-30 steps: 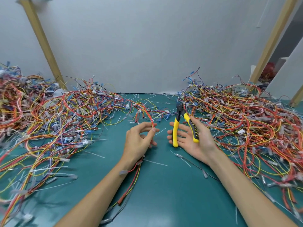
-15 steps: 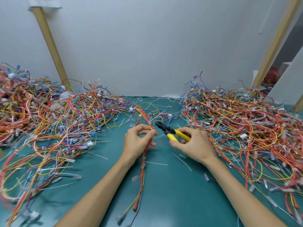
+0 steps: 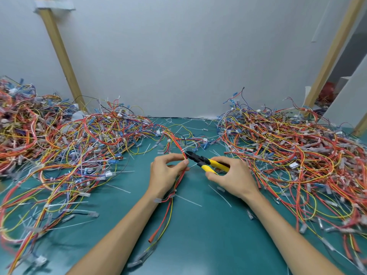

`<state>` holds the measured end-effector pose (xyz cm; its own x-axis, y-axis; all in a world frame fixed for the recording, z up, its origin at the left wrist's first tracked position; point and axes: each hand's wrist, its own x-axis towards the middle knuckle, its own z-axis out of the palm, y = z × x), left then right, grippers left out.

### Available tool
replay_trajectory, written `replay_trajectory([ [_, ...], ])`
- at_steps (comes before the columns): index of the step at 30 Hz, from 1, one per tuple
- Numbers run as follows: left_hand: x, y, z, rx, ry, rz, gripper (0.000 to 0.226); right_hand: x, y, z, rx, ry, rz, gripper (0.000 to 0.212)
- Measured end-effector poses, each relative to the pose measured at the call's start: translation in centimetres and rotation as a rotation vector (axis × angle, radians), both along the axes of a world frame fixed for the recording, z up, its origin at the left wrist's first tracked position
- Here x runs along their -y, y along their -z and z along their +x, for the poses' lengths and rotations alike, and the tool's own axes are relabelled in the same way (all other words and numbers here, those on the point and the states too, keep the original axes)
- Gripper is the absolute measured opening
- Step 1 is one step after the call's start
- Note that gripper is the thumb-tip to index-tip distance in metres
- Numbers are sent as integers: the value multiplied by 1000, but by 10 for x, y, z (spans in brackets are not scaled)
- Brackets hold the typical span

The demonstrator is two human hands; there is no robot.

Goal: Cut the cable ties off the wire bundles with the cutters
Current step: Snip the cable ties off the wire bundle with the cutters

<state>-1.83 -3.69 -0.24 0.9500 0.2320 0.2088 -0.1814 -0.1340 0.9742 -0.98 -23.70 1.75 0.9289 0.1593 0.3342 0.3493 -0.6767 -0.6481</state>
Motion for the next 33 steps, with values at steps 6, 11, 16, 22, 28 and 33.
replay_trajectory([
  [6, 1, -2, -2, -14, 15, 47, 5, -4, 2, 2, 2, 5, 47, 22],
  [11, 0, -3, -1, -5, 11, 99, 5, -5, 5, 2, 2, -14, 71, 20],
  [16, 2, -4, -3, 34, 27, 190, 16, -5, 3, 1, 14, -31, 66, 24],
  [22, 1, -4, -2, 73, 45, 227, 23, -7, 4, -3, 80, -56, 41, 26],
  [28, -2, -3, 0, 67, 81, 231, 30, -12, 8, -3, 139, -99, -40, 36],
  [33, -2, -4, 0, 82, 148, 238, 32, -15, 10, -4, 163, -124, -74, 33],
])
